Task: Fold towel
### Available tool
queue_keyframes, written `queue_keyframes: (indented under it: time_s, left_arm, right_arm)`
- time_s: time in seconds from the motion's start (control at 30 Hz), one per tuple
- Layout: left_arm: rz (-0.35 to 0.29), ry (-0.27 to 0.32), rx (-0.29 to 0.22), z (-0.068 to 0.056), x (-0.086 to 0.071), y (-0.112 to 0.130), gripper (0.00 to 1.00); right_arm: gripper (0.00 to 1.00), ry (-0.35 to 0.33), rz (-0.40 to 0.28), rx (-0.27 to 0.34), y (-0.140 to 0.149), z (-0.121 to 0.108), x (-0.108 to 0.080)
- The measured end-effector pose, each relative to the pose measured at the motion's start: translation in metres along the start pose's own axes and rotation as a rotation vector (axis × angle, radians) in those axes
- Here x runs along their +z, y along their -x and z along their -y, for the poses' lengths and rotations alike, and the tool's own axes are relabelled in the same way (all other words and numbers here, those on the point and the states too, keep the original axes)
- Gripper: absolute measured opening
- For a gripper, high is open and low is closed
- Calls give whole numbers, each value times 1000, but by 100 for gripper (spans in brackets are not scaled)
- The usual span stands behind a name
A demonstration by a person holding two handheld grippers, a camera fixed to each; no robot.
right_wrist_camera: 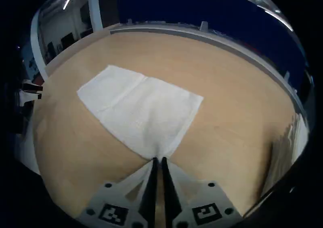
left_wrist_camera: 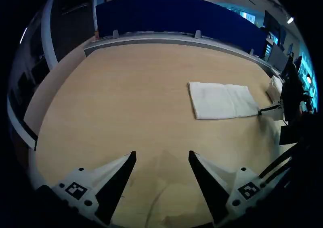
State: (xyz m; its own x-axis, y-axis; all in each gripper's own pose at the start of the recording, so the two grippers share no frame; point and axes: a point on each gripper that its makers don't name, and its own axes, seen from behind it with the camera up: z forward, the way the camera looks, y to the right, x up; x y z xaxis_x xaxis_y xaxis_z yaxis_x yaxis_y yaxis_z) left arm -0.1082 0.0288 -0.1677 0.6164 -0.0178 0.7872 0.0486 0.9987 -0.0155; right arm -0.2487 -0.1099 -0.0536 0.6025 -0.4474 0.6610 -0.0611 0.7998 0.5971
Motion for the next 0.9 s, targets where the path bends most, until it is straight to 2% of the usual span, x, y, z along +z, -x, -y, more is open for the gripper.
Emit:
queue_keyframes:
  time_s: [0.2, 0.37, 0.6, 0.8, 0.9]
  left_arm:
    - [-3, 9, 4, -3, 0, -3, 96]
    - [-9, 17, 3, -5, -1, -8, 96]
    - [-25, 21, -2, -3, -3, -14, 96]
    - [-37, 20, -19, -1, -8, -15, 96]
    - [-42, 24, -33, -2, -10, -15, 96]
  right_arm:
    - [5, 6, -19, -15, -11, 1, -4]
    - [4, 14, -58, -13, -33, 0, -14]
    - [4, 11, -141, -31, -87, 7, -30]
    - [4, -16, -201, -70, -134, 25, -34]
    - [4, -34, -213, -93, -148, 36, -34]
